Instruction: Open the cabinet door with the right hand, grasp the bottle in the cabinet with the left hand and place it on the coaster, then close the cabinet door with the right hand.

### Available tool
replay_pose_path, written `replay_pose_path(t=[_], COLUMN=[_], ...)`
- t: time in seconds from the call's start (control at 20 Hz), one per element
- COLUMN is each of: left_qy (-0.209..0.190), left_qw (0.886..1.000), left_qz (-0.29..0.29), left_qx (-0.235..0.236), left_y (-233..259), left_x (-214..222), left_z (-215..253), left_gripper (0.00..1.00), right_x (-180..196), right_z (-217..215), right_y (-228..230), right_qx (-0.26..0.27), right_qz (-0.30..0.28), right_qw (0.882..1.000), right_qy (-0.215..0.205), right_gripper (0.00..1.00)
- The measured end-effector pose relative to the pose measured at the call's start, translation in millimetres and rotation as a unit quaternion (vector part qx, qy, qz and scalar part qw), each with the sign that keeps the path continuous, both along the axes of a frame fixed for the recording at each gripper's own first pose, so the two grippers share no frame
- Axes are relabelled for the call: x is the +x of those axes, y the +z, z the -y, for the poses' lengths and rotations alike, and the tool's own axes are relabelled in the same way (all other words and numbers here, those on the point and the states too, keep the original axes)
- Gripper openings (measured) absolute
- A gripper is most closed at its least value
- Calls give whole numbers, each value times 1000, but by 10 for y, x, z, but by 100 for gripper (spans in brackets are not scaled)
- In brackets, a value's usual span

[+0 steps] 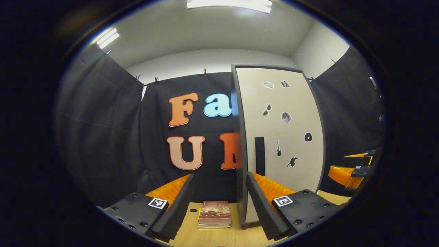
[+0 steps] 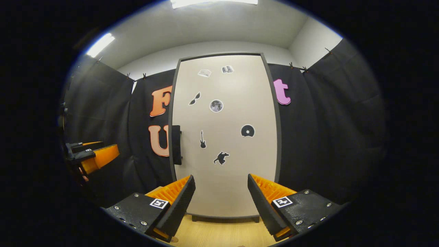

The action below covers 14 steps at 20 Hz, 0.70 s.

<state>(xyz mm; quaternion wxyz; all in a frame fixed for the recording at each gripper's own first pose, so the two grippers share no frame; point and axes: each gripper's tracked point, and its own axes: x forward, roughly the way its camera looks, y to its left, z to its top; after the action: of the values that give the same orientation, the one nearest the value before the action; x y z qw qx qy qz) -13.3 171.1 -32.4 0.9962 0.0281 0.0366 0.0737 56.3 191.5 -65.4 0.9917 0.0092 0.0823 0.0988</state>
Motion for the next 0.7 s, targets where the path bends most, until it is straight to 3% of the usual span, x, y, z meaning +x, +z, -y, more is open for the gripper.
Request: replay_pose_path(t=[0.35, 0.5, 0.7], left_qy=[44, 63, 98], left_qw=[999, 998, 995], left_qz=[-13, -25, -36], left_qx=[17, 8, 1], left_y=[-177, -293, -390], left_x=[-144, -220, -335], left_z=[-610, -885, -1271], left_gripper=[96, 96, 96], right_x=[481, 715, 1058], right_z=[-819, -1152, -1479], right_y=[-225, -301, -159], right_qx=[-15, -22, -33], right_qz=[-36, -59, -43], right_qw=[998, 997, 997], right_qy=[42, 54, 55], right_gripper=[94, 90, 83])
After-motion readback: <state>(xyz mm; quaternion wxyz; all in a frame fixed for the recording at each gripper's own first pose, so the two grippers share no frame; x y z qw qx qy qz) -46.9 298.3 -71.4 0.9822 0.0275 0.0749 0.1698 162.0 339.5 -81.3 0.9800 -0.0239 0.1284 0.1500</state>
